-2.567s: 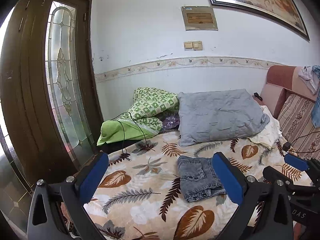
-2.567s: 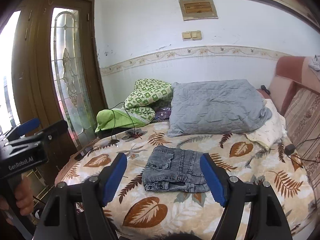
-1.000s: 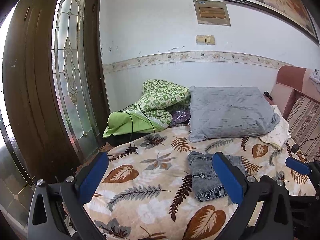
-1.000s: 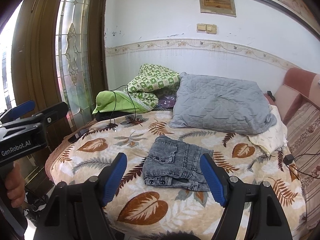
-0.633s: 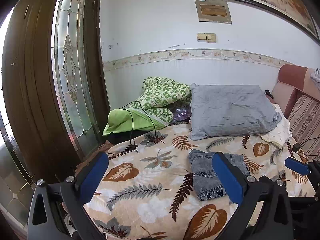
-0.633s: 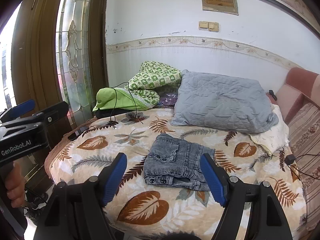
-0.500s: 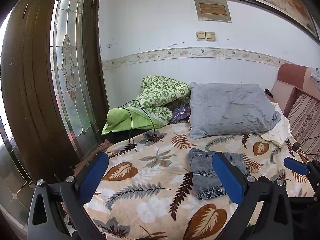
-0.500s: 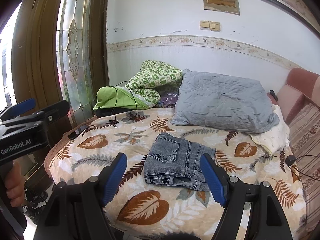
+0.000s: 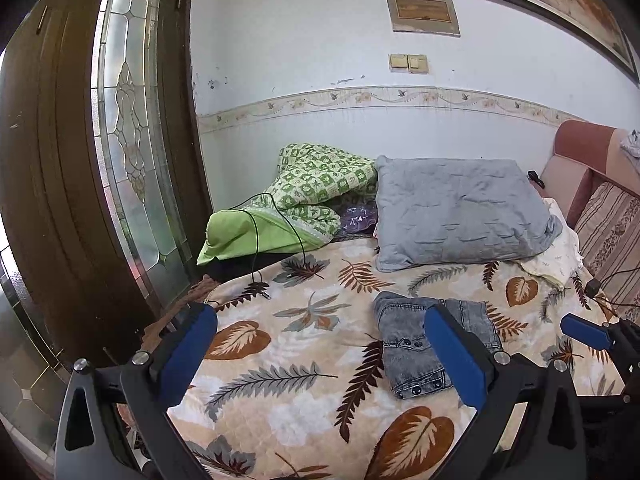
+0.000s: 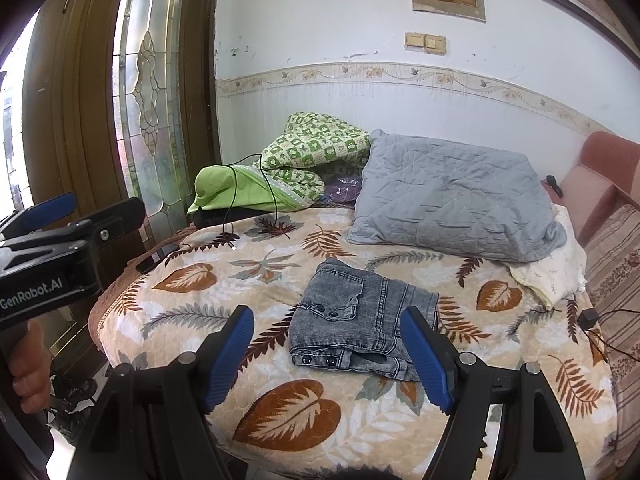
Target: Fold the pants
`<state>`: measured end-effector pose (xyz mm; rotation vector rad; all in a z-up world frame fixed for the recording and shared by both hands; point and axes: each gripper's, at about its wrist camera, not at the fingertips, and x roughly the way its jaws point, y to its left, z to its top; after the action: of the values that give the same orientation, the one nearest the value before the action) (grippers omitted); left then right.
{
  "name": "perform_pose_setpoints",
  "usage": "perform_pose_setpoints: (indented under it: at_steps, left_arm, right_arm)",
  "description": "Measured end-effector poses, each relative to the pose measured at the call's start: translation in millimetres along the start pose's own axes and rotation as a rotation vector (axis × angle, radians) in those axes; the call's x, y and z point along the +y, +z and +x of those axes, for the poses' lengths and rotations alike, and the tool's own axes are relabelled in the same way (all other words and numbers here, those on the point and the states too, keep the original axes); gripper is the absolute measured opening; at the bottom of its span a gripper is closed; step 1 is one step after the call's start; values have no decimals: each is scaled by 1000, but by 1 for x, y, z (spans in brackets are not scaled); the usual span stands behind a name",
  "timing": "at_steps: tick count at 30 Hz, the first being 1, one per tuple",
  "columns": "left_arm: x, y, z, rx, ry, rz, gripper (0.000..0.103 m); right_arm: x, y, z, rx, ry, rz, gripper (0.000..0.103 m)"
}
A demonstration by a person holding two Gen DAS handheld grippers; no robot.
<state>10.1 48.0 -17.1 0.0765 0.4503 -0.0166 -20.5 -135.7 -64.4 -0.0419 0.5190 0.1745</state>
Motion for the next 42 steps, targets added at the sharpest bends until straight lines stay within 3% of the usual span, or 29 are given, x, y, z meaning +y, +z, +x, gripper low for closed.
perform_pose_setpoints:
  at_steps: [16, 42]
  left_arm:
    - [10, 3, -8, -24, -15, -17, 103]
    - [28, 9, -69, -122, -8, -47, 103]
  right_arm:
    - [13, 8, 5, 1, 10, -31, 79]
    - [26, 20, -53, -101, -38, 2, 79]
